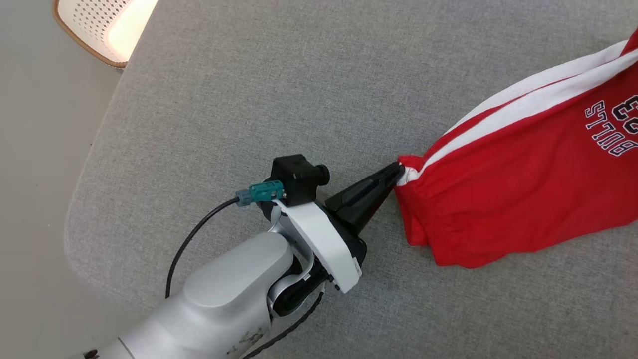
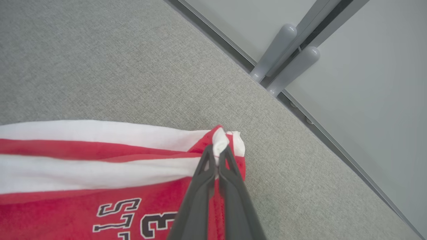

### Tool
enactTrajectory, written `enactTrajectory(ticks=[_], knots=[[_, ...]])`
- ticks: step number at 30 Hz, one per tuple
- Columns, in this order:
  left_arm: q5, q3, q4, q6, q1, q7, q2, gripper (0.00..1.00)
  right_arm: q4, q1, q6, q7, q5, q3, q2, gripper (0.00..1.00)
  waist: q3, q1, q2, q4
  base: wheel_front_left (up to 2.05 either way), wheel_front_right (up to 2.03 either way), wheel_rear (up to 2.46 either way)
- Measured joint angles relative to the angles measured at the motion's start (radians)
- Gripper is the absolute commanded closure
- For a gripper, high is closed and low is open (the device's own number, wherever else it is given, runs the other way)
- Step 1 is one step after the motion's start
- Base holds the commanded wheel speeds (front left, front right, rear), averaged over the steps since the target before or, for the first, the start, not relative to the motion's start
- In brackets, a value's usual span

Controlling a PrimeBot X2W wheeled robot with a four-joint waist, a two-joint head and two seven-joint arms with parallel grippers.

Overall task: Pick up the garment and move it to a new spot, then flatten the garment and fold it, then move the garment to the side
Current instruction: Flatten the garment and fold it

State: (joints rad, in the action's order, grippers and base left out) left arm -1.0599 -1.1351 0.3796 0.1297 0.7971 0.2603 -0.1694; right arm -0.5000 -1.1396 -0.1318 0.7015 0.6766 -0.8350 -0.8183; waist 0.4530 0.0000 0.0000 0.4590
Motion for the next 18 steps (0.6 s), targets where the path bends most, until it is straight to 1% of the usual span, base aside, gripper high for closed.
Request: enactTrajectory(ticks=[1,2,3,6,10,13,15,18], knots=[[-0.003,0.004,0.004,0.0,0.005,0.0,0.002,0.67,-0.004,-0.007,0.0,-0.007,0.001,-0.012,0.0,0.76,0.004,0.0,0.0,0.0,0.0,0.0,0.0],[-0.005,0.007,0.006,0.0,0.007,0.0,0.004,0.06,-0.01,-0.014,0.0,-0.017,0.0,-0.017,0.0,0.0,0.008,0.0,0.0,0.0,0.0,0.0,0.0],[-0.006,0.014,0.008,0.0,0.006,0.001,0.006,0.0,-0.021,-0.022,0.0,-0.026,-0.001,-0.019,0.001,0.0,0.011,0.0,0.0,0.0,0.0,0.0,0.0],[-0.007,0.033,0.015,0.0,0.006,0.001,0.009,0.0,-0.04,-0.038,0.0,-0.045,-0.002,-0.038,0.006,0.0,0.014,0.0,0.0,-0.003,0.0,0.0,0.0],[0.014,0.056,0.031,0.0,-0.001,0.001,0.004,0.0,-0.068,-0.05,0.0,-0.116,-0.007,-0.045,0.028,0.0,0.007,0.0,0.0,-0.011,0.0,0.0,0.0],[0.021,0.08,0.035,0.0,-0.022,0.001,0.002,0.0,-0.087,-0.054,0.0,-0.192,-0.022,-0.054,0.04,0.0,-0.001,0.0,0.0,-0.022,0.0,0.0,0.0],[0.026,0.114,0.04,0.0,-0.036,0.001,-0.006,0.0,-0.103,-0.053,0.0,-0.243,-0.026,-0.057,0.047,0.0,-0.011,0.0,0.0,-0.031,0.0,0.0,0.0],[0.044,0.186,0.057,0.0,-0.064,0.001,-0.016,0.0,-0.119,-0.043,0.0,-0.345,0.011,-0.03,0.081,0.0,-0.029,0.0,0.0,-0.049,0.0,0.0,0.0]])
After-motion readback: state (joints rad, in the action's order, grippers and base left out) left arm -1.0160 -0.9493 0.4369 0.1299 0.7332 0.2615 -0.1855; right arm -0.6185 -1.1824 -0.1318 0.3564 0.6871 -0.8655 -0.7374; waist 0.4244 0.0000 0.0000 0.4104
